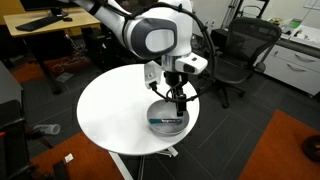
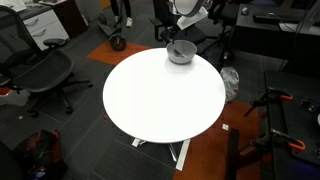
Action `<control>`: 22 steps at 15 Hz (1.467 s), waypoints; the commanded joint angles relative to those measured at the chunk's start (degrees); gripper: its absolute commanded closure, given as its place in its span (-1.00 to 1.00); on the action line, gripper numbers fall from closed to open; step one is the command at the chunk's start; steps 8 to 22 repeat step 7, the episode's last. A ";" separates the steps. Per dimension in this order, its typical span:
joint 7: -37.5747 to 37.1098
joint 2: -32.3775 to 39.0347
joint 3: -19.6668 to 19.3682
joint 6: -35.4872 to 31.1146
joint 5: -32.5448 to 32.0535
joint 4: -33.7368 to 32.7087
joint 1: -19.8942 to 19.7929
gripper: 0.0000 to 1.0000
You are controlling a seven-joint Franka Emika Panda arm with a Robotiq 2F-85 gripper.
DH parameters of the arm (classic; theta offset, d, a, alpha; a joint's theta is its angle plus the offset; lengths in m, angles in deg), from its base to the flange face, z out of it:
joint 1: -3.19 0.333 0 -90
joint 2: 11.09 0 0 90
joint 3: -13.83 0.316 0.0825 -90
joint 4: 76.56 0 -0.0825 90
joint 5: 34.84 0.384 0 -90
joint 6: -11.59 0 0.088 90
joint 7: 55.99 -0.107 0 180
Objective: Put the blue marker inside the grey bowl
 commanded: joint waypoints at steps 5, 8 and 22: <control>0.20 0.46 -0.08 0.56 0.27 -0.97 0.01 -1.00; 0.20 0.54 -0.09 0.57 0.26 -0.97 0.02 -1.00; 0.20 0.54 -0.09 0.57 0.26 -0.97 0.02 -1.00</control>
